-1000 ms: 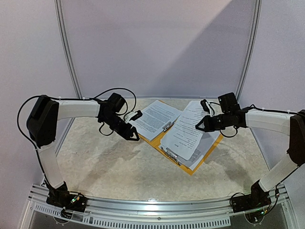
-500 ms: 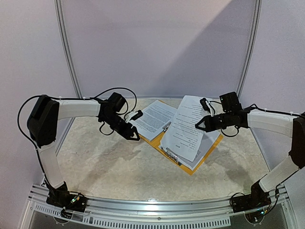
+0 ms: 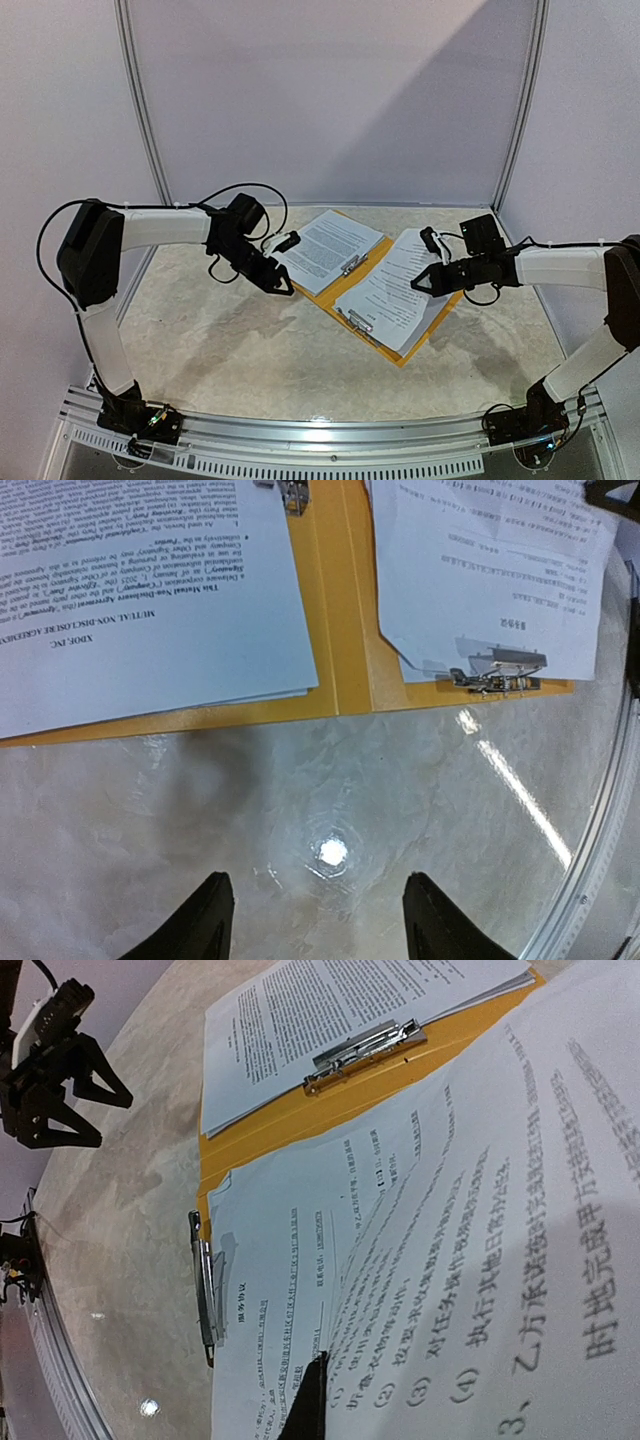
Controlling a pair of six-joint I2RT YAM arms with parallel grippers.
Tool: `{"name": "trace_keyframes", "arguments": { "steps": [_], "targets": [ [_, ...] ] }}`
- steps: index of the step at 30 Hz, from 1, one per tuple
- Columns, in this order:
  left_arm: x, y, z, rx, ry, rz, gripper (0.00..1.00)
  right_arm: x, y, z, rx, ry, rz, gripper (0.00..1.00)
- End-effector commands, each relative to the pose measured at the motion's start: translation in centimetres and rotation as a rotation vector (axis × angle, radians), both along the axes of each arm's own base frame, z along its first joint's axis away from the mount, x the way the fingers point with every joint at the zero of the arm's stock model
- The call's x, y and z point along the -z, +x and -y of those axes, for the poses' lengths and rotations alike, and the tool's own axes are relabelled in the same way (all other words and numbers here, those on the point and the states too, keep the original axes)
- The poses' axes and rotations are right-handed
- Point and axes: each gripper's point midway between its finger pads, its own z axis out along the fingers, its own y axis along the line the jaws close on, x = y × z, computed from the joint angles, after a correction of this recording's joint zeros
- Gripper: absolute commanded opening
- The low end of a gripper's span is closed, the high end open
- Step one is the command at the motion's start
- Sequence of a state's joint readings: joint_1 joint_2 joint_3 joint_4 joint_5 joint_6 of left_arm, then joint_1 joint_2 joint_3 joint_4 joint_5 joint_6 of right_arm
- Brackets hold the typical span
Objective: Put the files into the folder
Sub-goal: Place the file in the spring clip on the folder.
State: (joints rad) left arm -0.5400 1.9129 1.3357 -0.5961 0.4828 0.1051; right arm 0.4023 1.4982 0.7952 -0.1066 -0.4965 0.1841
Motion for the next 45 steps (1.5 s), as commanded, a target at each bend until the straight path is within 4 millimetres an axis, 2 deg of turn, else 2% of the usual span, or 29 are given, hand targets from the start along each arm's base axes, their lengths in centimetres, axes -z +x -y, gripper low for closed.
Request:
{"name": "trace_keyframes", "arguments": {
  "steps": [1, 6, 12, 28, 38, 45],
  "targets": [
    [0.1, -0.3, 0.8, 0.03, -0.002, -0.002, 0.6, 0.3, 0.1, 0.1, 0.008, 0.01, -0.005, 0.0],
    [0.1, -0.4, 0.8, 0.035, 0.003, -0.003, 0.6, 0.8, 0.3, 0.5, 0.037, -0.011, -0.019, 0.04],
    [0.1, -0.4, 0.8, 0.036, 0.002, -0.006, 0.6, 1.4, 0.2, 1.3, 0.072, -0.054, -0.058, 0.26],
    [0.2, -0.6, 1.0, 0.042, -0.005, -0.019, 0.59, 3.6, -0.7, 3.3, 0.147, -0.17, -0.164, 0.29],
    [0.3, -0.7, 0.9, 0.042, -0.004, -0.026, 0.59, 4.6, -0.6, 4.0, 0.162, -0.244, -0.218, 0.48],
    [0.2, -0.6, 1.0, 0.042, -0.008, -0.025, 0.59, 4.5, -0.8, 4.4, 0.174, -0.27, -0.248, 0.52]
  ]
}}
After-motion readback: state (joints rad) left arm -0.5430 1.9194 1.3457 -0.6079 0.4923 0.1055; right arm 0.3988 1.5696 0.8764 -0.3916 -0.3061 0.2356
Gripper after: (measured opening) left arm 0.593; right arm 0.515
